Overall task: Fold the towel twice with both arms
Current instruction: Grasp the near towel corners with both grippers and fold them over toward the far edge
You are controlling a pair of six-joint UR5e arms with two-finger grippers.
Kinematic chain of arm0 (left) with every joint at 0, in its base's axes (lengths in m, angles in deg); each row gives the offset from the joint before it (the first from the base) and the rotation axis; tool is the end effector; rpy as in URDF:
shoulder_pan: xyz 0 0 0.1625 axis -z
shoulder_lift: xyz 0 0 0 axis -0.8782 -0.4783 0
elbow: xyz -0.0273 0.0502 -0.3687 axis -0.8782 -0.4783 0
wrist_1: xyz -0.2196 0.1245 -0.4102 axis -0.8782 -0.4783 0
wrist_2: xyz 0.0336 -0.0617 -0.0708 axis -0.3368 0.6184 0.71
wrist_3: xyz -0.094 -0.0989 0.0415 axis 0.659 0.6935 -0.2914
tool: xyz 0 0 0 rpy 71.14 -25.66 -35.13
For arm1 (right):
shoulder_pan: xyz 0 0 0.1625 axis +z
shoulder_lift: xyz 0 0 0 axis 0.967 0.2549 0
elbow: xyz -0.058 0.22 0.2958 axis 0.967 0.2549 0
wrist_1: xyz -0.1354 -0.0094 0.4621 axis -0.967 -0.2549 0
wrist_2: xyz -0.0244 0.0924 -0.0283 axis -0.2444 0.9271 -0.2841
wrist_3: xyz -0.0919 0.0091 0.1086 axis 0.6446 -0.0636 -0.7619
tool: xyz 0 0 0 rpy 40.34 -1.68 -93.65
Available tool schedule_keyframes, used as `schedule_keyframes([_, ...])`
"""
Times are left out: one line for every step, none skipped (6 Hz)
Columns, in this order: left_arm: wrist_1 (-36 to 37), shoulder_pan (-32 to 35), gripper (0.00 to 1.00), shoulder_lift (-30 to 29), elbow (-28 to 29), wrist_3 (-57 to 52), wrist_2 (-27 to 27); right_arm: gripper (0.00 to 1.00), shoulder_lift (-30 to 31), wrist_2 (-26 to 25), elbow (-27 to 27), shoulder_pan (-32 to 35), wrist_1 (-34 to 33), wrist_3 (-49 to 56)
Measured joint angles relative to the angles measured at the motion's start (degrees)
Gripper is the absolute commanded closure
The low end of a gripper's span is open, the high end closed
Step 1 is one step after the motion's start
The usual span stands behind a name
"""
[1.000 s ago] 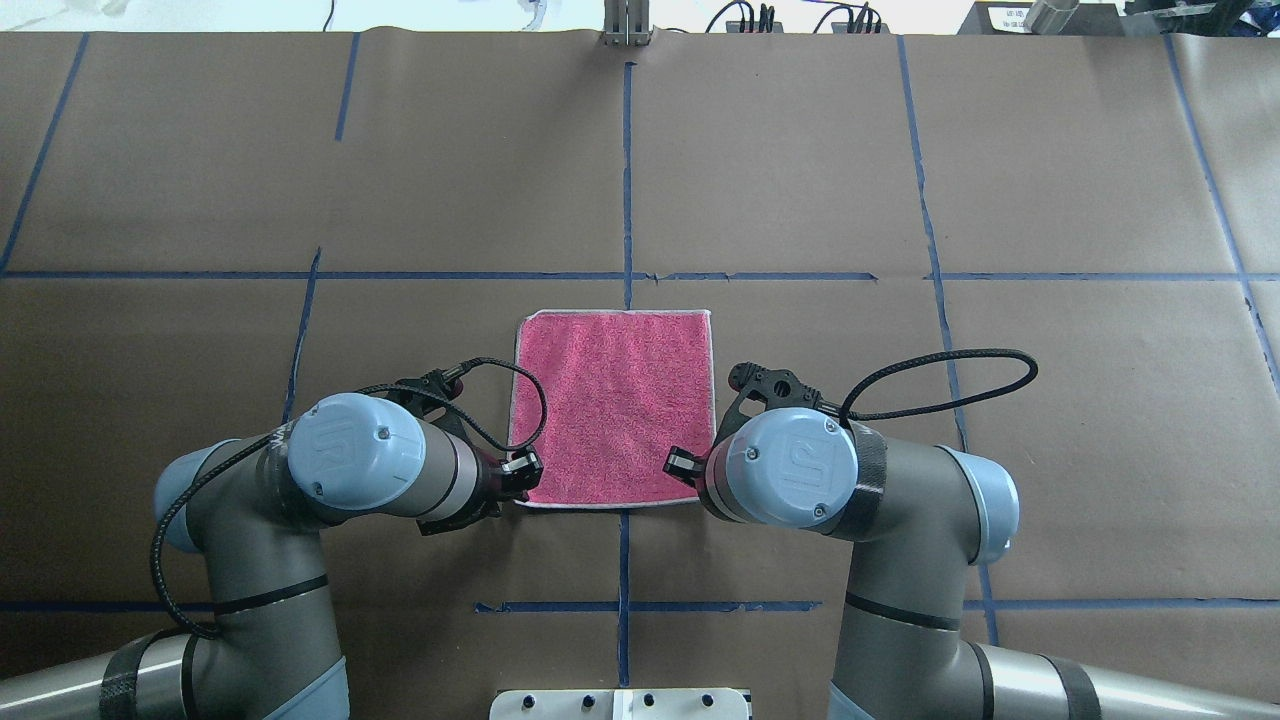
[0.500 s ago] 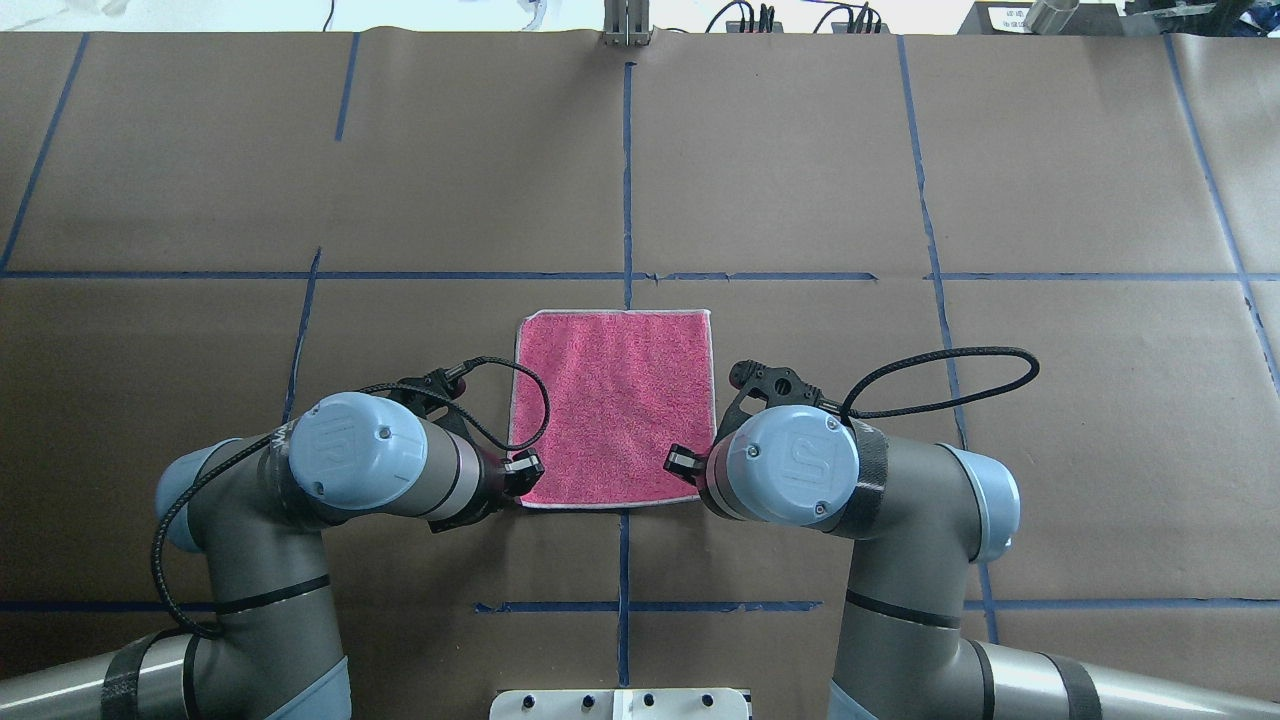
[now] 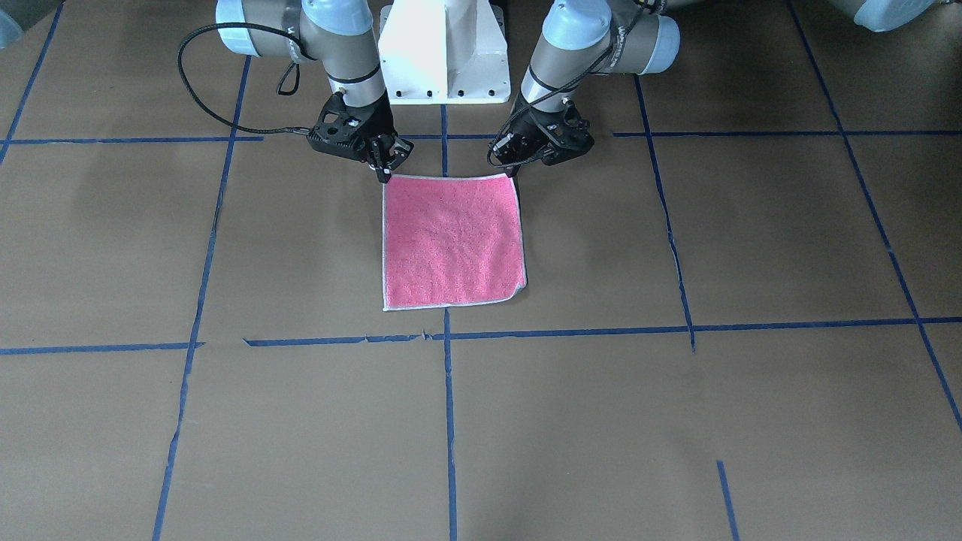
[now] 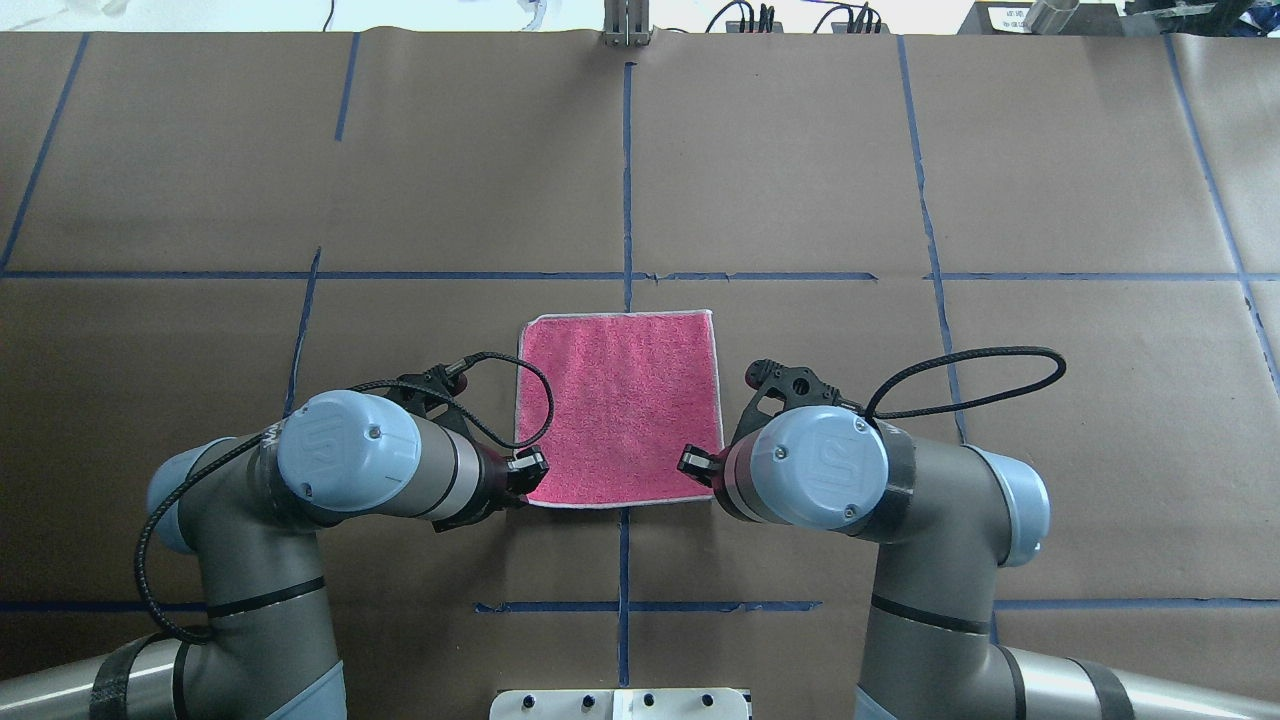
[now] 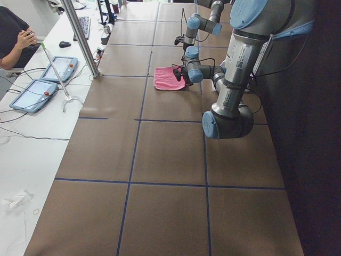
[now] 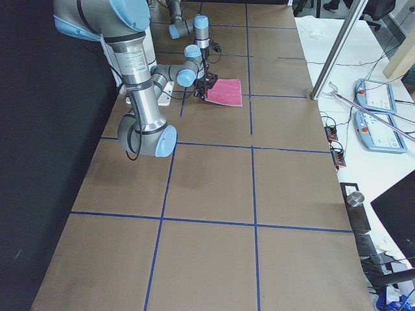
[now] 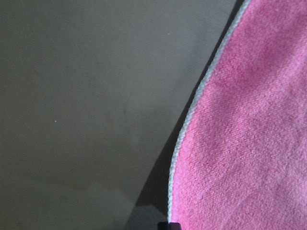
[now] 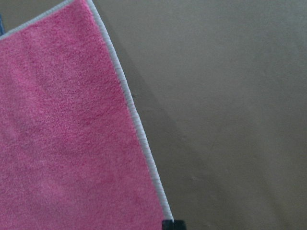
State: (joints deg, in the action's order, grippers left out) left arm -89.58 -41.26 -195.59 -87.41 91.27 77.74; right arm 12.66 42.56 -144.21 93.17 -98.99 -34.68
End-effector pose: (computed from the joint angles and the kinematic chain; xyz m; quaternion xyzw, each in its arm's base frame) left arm 0.5997 -0.3302 0.1910 -0.0772 0.4834 -0.2246 0.8426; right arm -0.5896 -0.3175 0.1932 -0.0169 -0.4165 0.2109 0.8842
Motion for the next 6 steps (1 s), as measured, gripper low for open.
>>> schedule_keyframes([0.1, 0.0, 1.0, 0.0, -1.1, 1.1, -0.5, 1.0, 2.0, 0.0, -2.7, -0.1, -0.1, -0.2])
schedule_keyframes([0.2, -0.1, 1.0, -0.4, -1.6, 2.0, -0.6, 1.0, 2.6, 0.0, -3.9, -0.2, -0.3, -0.3])
schedule_keyframes([0.2, 0.1, 1.0, -0.9, -1.5, 2.2, -0.8, 1.0, 2.4, 0.0, -3.8, 0.8, -0.3, -0.1])
schedule_keyframes([0.1, 1.3, 1.0, -1.7, -0.7, 2.0, -1.2, 1.0, 2.0, 0.0, -2.8, 3.3, -0.3, 0.8])
schedule_keyframes([-0.1, 3.3, 1.0, -3.5, 1.4, 1.6, -1.7, 1.0, 0.0, 0.3, -0.4, 5.8, -0.2, 1.9])
schedule_keyframes([-0.3, 5.4, 1.0, -5.6, 4.1, 1.4, -1.8, 1.0, -3.1, 0.8, 3.5, 7.9, -0.1, 2.4])
